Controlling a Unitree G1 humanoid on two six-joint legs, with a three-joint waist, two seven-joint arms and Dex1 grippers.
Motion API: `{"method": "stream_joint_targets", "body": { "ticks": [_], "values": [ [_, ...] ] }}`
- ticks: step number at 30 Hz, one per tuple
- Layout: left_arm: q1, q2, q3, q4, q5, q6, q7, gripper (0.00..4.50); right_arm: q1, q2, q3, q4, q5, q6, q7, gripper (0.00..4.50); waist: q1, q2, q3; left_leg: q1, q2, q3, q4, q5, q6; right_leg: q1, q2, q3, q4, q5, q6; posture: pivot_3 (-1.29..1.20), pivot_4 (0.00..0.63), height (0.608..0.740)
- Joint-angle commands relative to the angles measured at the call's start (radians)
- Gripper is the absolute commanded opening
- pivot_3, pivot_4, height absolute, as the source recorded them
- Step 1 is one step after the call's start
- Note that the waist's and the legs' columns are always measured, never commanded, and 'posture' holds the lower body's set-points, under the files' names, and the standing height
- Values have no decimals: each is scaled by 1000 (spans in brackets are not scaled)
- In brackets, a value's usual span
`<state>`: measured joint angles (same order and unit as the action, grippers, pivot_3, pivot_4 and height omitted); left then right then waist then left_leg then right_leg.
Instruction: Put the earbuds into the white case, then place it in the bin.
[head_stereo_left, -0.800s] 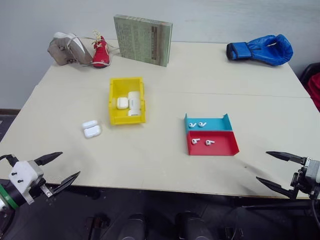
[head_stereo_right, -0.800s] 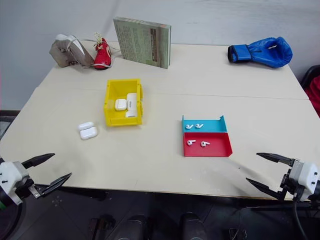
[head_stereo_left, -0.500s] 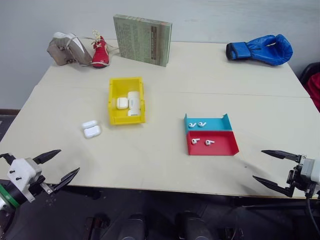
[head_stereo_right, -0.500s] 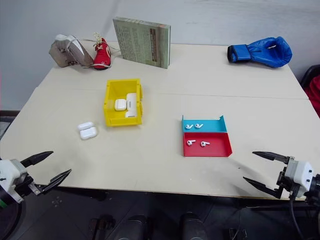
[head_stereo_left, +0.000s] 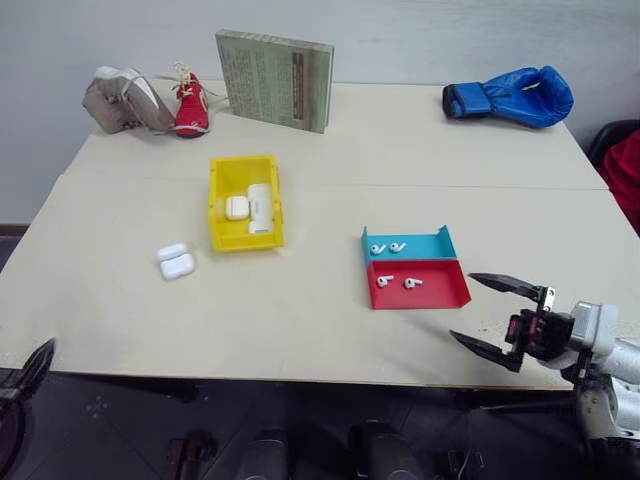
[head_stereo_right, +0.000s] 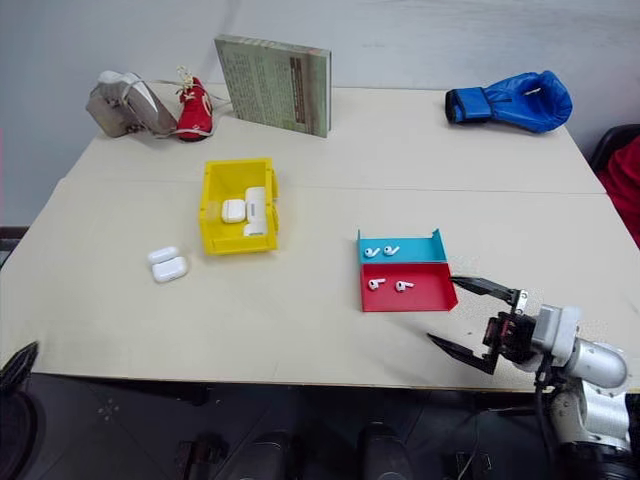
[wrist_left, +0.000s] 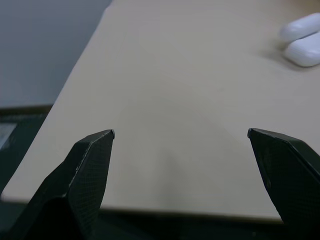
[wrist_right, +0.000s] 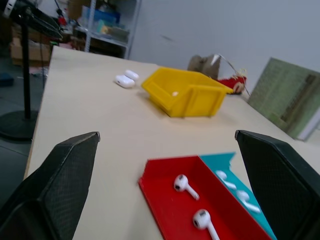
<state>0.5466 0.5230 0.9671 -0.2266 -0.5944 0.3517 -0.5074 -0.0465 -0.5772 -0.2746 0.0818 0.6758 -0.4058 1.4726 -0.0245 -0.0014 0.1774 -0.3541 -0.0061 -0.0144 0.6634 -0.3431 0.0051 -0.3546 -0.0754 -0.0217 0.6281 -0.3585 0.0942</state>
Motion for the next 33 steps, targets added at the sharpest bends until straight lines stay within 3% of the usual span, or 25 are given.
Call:
{"method": "stream_joint_targets", "body": {
  "ticks": [1, 6, 10, 13, 16, 20, 25, 33],
  "values": [
    [42, 13, 47, -121, -95, 193, 99, 4482, -49, 27, 6, 9, 9, -72, 49, 4500, 2, 0, 0, 0, 0, 0, 0, 0, 0, 0, 0, 0, 0, 0, 0, 0, 150, 740],
    [-11, 104, 43, -269, -218, 484, 251, 4482, -76, 35, 14, 56, -9, -84, 51, 4500, 16, 0, 0, 0, 0, -2, 0, 0, -1, 0, 0, 0, 0, 0, 0, 0, 150, 740],
    [-207, 170, 9, -357, -395, 732, 489, 4482, -88, 22, 21, 82, -23, -81, 46, 4500, 22, 0, 0, 0, 0, -1, 0, 0, -1, 0, 0, 0, 0, 0, 0, 0, 150, 740],
    [-432, 145, -70, -370, -486, 898, 739, 4482, -99, 13, 25, 74, -32, -62, 29, 4500, 22, 1, -1, 0, 0, -1, 1, 0, -1, 0, 0, 0, 1, 0, 0, 0, 150, 740],
    [-664, 35, -142, -363, -499, 1044, 980, 4482, -104, 5, 28, 44, -36, -34, 5, 4500, 23, 1, -1, 0, -1, -1, 2, 0, -1, -1, 1, 0, 6, 0, 0, 0, 150, 740],
    [-887, -132, -226, -374, -402, 1187, 1150, 4482, -90, 1, 29, -32, -48, 5, -55, 4500, 22, -1, -1, -1, -2, -1, 6, 0, -2, -4, 1, 0, 16, 0, 1, 0, 150, 740],
    [-1014, -296, -315, -371, -215, 1255, 1226, 4482, -36, -1, 29, -141, -57, 48, -122, 4500, 25, -1, -1, -2, -1, -1, 7, 0, -4, -5, 3, 0, 16, 0, 1, 0, 150, 740],
    [-1062, -397, -418, -322, 40, 1220, 1190, 4482, 4, -3, 18, -183, -65, 60, -172, 4500, 26, -2, -1, -2, -1, 0, 7, 0, -5, -5, 4, 1, 14, 0, 1, 0, 150, 740]
  ]
}}
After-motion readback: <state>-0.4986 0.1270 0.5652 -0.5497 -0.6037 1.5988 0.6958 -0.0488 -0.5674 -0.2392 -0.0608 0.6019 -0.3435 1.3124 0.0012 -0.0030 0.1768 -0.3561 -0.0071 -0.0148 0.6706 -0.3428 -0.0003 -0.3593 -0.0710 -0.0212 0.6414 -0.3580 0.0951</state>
